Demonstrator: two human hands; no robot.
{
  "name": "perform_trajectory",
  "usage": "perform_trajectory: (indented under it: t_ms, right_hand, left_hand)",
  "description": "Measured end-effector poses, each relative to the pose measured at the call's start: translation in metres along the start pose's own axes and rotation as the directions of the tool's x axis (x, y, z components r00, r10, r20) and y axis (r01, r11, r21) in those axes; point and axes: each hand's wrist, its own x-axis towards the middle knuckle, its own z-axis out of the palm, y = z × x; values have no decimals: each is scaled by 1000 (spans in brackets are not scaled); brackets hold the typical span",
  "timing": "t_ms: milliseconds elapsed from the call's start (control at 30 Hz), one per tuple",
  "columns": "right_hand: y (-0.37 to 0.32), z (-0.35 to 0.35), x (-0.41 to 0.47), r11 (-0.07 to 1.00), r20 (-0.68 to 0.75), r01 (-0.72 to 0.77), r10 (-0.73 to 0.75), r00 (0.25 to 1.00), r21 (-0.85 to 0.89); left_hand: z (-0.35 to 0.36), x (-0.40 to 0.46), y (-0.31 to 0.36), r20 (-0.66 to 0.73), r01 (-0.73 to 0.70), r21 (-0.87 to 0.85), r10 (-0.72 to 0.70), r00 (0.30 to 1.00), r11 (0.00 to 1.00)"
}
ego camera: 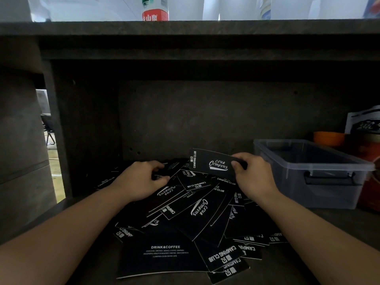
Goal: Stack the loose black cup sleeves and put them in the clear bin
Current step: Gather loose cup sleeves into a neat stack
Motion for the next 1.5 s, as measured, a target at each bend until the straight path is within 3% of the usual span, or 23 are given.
perform_trajectory:
  t_ms: [267,567,633,767,867,967,1033,1133,1233,1500]
  right_hand:
    - [1,1,0,999,2,40,-40,999,-26]
    - [0,1,1,999,-5,31,-31,1000,-24]
    - [0,1,0,999,-1,27,-27,1000,-19]
    - [-1,0,-1,1000,4,8,-8,1000,-1]
    - [0,0,-1,1000,15,-11,11,1000,-2]
    - [0,1,-1,1000,7,-14,14,1000,4]
    - [-1,1,0,1000,4,-20,20,1000,5]
    - [-2,-1,-1,999,8,-30,30,1000,23]
    - [-2,-2,-1,999,-2,-26,26,1000,37]
    - [-1,-5,2,997,-38,-32,34,999,63]
  left_hand:
    - [0,0,0,-59,149,-123,-157,986,981]
    - [-10,3,-13,-277,370,2,-355,893,929]
    - [-11,5,-16,-323,279,-33,-275,906,960]
    - [-13,2,1,-405,-32,-241,-70,912,970]
    - [-11,-3,8,-381,-93,-335,-44,923,938]
    - [-13,-3,5,-325,-142,-601,-79,942,787]
    - [-14,-2,4,-224,-146,-812,-71,972,565]
    - [-15,-3,7,-16,-1,-967,-58,998,254]
    - [-15,-5,12,86,96,-972,-53,995,215]
    - [-16,-3,7,41,68,-983,-161,986,168]
